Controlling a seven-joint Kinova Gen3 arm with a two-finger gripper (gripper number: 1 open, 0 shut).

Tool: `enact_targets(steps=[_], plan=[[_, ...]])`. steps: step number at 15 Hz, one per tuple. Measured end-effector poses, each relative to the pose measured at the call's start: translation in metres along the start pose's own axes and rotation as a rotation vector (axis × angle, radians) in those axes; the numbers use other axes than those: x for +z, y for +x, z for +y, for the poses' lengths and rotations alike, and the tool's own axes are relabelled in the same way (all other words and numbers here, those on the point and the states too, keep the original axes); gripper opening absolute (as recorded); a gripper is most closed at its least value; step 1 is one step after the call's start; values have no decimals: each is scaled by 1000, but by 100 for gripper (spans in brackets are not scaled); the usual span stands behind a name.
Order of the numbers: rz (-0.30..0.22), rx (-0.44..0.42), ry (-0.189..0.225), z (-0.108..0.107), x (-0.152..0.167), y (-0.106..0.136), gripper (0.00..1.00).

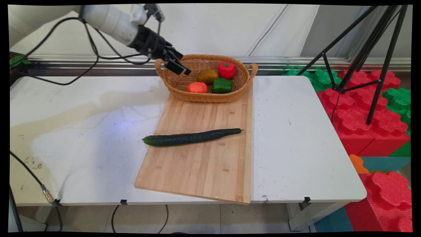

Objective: Pick up the potato from the vegetable basket

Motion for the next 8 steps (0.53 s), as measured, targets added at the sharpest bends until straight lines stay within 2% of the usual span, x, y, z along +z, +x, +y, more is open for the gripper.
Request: enact_targets(steps=[8], plan=[[-56,17,17,-20,64,19,100]])
